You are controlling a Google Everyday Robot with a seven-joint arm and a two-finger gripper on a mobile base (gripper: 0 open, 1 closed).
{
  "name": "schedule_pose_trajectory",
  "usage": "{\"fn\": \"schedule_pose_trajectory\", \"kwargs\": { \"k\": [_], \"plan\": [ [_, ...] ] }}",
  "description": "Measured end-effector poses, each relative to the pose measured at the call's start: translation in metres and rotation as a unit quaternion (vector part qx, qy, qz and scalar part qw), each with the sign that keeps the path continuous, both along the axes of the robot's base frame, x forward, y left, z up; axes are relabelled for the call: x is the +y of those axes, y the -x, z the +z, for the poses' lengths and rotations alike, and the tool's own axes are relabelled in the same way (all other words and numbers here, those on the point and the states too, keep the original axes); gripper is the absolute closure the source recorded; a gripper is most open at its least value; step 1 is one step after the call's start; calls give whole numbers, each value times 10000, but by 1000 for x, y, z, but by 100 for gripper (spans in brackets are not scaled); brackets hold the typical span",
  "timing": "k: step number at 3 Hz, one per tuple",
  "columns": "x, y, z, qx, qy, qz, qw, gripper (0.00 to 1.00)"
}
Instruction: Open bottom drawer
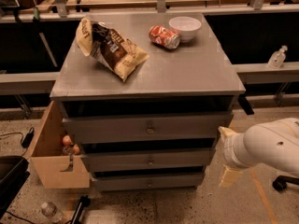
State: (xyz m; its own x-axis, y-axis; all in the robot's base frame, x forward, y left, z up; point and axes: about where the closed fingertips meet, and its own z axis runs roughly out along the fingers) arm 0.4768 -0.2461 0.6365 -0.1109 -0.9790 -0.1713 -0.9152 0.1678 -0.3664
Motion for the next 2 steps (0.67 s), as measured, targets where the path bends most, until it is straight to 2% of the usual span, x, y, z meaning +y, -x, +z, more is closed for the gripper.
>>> {"fn": "schedule_pose_trajectory", "kwargs": {
  "k": [1,2],
  "plan": [
    [6,-17,2,-336,-148,1,9993,0],
    [10,-15,2,-375,-79,-10,9993,0]
  ]
}}
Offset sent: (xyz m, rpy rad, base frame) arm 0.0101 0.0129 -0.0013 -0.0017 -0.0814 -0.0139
